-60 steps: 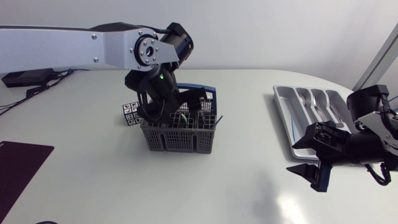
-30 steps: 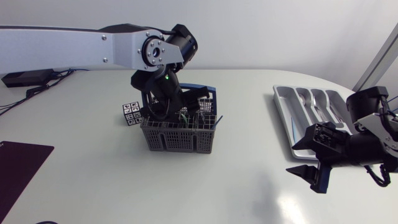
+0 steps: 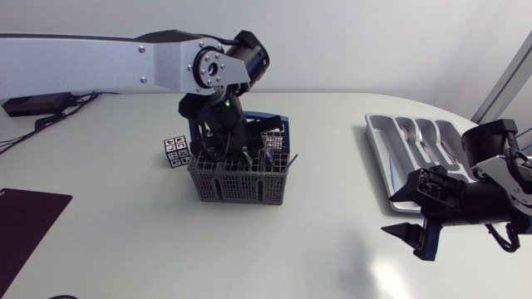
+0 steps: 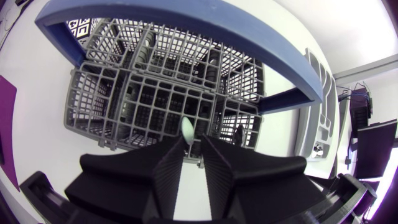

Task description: Transfer all utensils from the basket to the drawer tray.

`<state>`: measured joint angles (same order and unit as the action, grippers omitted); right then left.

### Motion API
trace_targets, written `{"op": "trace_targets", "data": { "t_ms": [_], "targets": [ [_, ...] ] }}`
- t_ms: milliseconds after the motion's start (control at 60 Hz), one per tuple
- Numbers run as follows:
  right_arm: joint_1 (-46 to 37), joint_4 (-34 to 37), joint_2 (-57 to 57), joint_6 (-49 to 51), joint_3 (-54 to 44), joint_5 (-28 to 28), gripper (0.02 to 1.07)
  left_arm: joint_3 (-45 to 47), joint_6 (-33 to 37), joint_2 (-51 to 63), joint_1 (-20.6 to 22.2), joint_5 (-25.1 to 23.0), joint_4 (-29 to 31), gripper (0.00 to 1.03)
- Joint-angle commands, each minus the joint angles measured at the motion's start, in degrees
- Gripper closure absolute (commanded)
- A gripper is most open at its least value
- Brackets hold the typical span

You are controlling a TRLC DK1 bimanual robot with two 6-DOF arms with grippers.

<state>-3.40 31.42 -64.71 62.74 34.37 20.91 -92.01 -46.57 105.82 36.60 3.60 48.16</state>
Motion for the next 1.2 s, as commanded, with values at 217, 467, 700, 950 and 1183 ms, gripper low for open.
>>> {"op": "trace_targets", "data": {
  "t_ms": [217, 467, 700, 950, 1183],
  "targets": [
    [0.6, -0.7, 1.3, -0.8, -2.3, -0.3, 0.20, -1.7, -1.6, 1.6, 0.7, 1.7, 1.1, 1.00],
    [0.6, -0.7, 1.3, -0.8, -2.5, -0.3, 0.20, -1.6, -0.7, 0.0, 0.7, 1.8, 2.7, 1.00],
    [0.9, -0.7, 2.0, -0.8, -2.8, -0.4, 0.20, -0.9, 0.0, -3.4, 0.8, 1.7, 3.5, 1.00],
    [1.2, -0.7, 3.1, -0.9, -3.2, -1.1, 0.20, 2.0, 1.2, -7.1, 0.7, 1.0, 1.9, 1.00],
    [1.7, -0.6, 3.6, -1.0, -3.3, -1.3, 0.20, 6.7, 3.1, -11.6, 0.4, -0.6, -2.0, 1.00]
  ]
}}
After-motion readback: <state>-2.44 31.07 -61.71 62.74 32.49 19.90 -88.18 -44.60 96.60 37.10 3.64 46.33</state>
